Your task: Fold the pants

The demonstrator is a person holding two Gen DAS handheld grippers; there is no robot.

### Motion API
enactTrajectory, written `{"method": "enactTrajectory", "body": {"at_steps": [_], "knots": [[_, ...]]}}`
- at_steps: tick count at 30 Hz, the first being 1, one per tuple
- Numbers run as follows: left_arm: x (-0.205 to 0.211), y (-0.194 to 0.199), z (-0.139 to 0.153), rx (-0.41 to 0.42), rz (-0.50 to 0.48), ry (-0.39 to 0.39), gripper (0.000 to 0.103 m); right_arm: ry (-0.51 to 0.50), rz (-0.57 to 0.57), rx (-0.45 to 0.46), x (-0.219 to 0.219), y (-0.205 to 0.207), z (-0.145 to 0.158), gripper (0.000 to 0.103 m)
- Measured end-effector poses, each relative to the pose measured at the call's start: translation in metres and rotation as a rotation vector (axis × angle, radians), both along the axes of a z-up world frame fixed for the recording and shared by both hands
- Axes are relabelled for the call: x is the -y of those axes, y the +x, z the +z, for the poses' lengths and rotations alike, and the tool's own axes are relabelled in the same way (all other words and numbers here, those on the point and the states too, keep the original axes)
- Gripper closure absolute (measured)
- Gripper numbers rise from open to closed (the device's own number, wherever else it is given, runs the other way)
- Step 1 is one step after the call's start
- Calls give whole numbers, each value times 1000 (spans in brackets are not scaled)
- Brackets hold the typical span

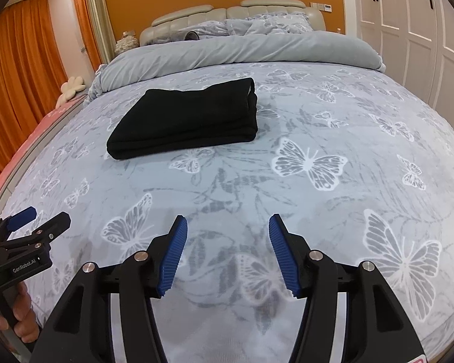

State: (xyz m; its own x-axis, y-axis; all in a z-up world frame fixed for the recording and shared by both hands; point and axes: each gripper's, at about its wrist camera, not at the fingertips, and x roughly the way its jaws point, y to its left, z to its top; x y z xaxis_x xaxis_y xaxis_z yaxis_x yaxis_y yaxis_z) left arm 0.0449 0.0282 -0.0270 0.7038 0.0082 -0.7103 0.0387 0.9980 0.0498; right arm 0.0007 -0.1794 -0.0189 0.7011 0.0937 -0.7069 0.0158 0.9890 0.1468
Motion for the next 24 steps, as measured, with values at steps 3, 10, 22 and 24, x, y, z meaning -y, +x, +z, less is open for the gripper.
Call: {"method": "enactTrajectory", "body": {"at_steps": [3,10,22,24], "knots": [[-1,-1,0,-1,1,1,7,-1,3,0,0,1,0,47],[2,-1,-1,9,-11,7,7,0,1,3,0,-1,0,47],[3,0,-4,4,-6,12,7,0,0,2,0,-2,1,47],[3,0,-4,3,-8,10,7,-3,-2,4,-1,-2,1,47]]}}
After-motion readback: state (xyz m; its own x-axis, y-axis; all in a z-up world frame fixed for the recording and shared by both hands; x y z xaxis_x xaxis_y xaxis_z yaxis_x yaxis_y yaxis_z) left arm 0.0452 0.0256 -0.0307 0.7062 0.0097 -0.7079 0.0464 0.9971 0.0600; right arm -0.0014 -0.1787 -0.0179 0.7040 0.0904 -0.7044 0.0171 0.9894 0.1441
